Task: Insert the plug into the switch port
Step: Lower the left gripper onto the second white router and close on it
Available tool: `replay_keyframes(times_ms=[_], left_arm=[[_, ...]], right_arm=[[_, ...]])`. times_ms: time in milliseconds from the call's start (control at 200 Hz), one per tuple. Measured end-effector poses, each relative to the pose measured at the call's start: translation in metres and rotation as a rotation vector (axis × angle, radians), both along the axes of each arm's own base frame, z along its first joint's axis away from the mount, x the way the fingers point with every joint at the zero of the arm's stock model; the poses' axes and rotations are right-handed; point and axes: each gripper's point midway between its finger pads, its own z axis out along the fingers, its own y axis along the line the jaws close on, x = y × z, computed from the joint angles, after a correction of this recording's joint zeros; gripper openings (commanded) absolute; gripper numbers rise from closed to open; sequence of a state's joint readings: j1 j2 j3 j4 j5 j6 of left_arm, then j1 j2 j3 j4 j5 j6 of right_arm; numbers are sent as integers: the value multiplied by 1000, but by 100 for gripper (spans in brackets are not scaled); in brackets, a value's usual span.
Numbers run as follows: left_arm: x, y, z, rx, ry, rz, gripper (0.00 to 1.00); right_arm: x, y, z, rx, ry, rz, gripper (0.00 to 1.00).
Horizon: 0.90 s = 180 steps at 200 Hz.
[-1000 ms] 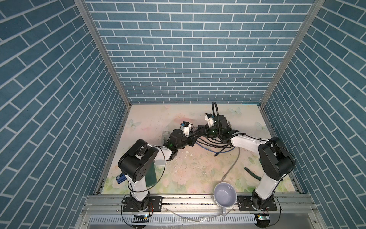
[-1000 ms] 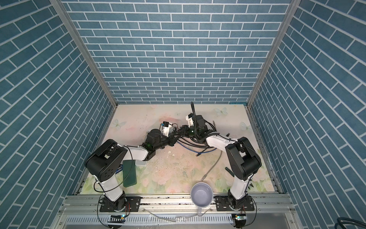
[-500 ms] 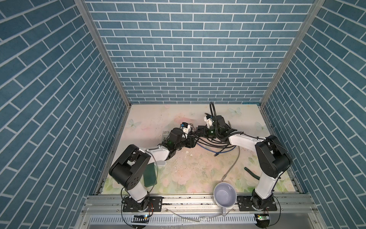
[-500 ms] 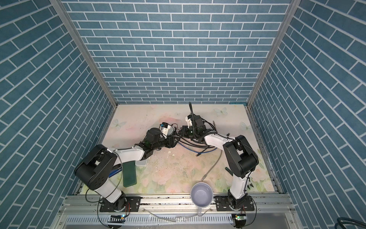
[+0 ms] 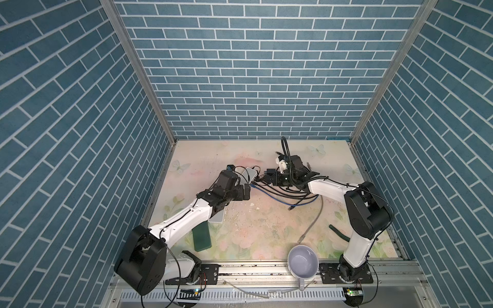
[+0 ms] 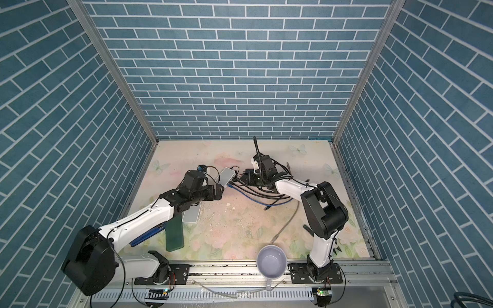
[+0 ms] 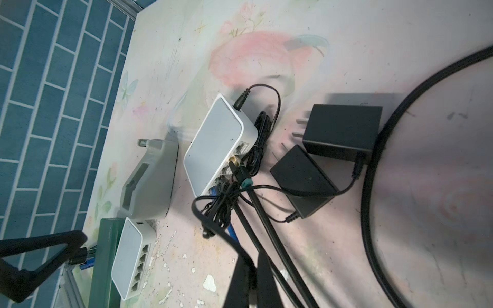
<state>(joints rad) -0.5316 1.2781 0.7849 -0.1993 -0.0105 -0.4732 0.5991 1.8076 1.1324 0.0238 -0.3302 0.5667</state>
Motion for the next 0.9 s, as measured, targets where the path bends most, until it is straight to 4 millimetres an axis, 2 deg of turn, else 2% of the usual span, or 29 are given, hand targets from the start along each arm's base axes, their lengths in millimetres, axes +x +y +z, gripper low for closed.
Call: replay_keyframes(times_ms=[115, 265, 370, 550, 690, 900], left_arm=[[-8, 30, -4, -9, 32, 91, 100], [-32, 64, -37, 6, 152, 176, 100], [-49, 71, -52, 44, 227, 179, 99], [-62, 83, -63, 109, 287, 196, 99], [-67, 92, -73, 167, 319, 213, 97], [-67, 94, -94, 218, 379, 211, 94]], right_arm=[[1, -1, -1, -13, -13, 4, 0], [1, -2, -1, -19, -19, 7, 0], [2, -2, -1, -18, -19, 6, 0], [1, -2, -1, -16, -18, 9, 0], [1, -2, 0, -14, -16, 12, 0], [1, -1, 1, -10, -15, 15, 0]])
